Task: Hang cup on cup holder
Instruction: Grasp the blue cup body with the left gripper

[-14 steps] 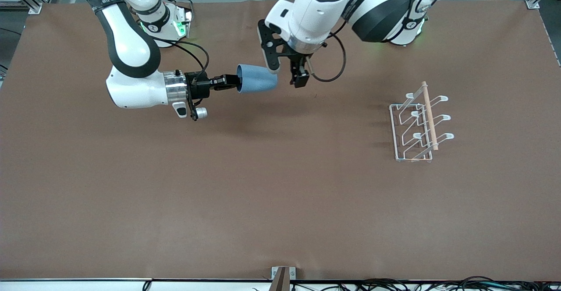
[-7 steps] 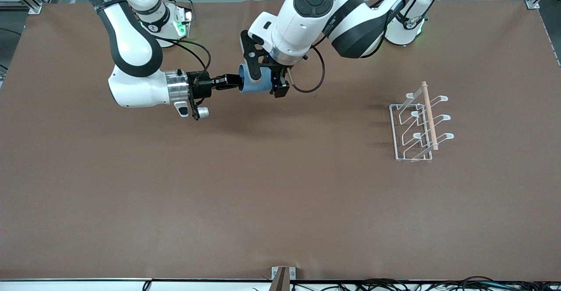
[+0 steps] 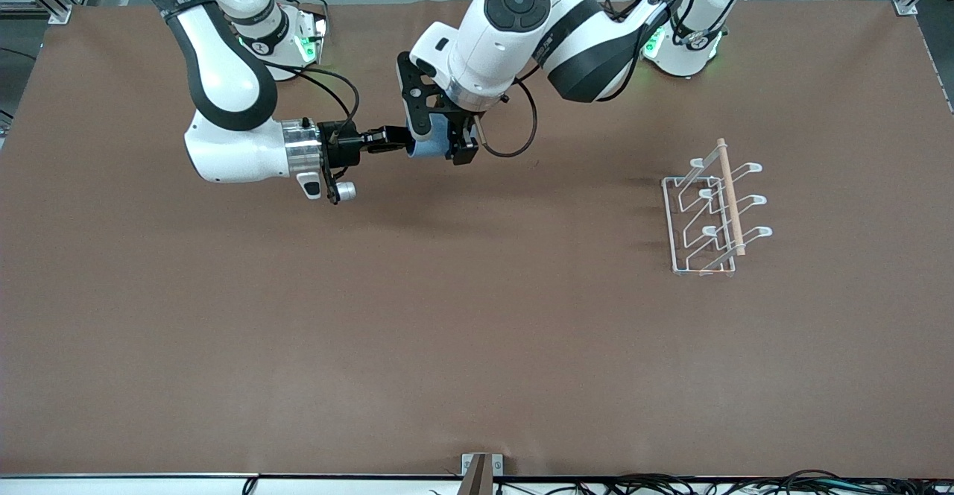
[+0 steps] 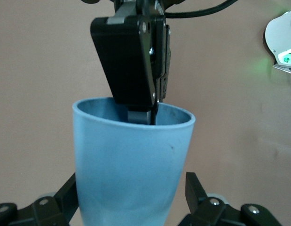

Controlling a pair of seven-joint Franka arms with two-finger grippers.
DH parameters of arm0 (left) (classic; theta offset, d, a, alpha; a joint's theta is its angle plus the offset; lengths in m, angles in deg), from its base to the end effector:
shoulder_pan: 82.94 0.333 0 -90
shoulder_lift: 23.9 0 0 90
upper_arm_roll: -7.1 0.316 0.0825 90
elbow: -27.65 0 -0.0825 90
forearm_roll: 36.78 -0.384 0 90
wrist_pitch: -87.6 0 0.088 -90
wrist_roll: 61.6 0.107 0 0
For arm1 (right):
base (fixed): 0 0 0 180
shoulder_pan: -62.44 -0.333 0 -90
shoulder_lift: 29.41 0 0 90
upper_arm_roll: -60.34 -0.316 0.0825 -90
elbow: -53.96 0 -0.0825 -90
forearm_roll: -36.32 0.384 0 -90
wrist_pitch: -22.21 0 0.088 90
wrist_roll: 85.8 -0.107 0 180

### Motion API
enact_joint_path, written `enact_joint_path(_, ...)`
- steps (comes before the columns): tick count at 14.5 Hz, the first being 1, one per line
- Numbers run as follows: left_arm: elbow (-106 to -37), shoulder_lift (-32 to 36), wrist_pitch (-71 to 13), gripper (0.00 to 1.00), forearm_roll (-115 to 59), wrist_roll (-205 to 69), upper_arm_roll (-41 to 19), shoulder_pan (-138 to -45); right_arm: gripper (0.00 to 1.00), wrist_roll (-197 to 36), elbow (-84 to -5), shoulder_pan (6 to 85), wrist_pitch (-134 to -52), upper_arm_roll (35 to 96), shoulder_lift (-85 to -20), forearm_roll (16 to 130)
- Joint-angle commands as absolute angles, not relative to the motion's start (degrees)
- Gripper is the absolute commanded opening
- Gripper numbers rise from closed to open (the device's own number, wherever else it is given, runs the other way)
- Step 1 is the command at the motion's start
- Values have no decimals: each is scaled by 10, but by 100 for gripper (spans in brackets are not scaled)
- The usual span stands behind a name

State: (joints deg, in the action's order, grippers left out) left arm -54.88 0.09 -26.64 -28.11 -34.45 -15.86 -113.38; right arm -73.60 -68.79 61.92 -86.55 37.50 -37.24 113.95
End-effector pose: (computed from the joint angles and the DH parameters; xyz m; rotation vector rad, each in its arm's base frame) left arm 0.4422 -0.5338 0.4848 2.2284 -1.7118 0.1314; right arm 0.4774 0.2799 0.3688 -1.9128 0.1443 0.4852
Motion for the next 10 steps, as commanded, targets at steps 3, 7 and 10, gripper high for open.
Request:
enact_joint_path(3, -551, 5, -267, 43, -282, -342, -158, -1134, 1, -737, -699, 615, -873, 374, -359, 1160)
enact_joint_path(7, -551, 4, -266, 28, -283, -343, -157, -1134, 1, -737, -699, 615, -872, 374, -359, 1160)
enact_joint_path(10, -550, 3, -260, 22, -308, -343, -158, -1127, 99, -739, -699, 617, -866, 375, -360, 1160)
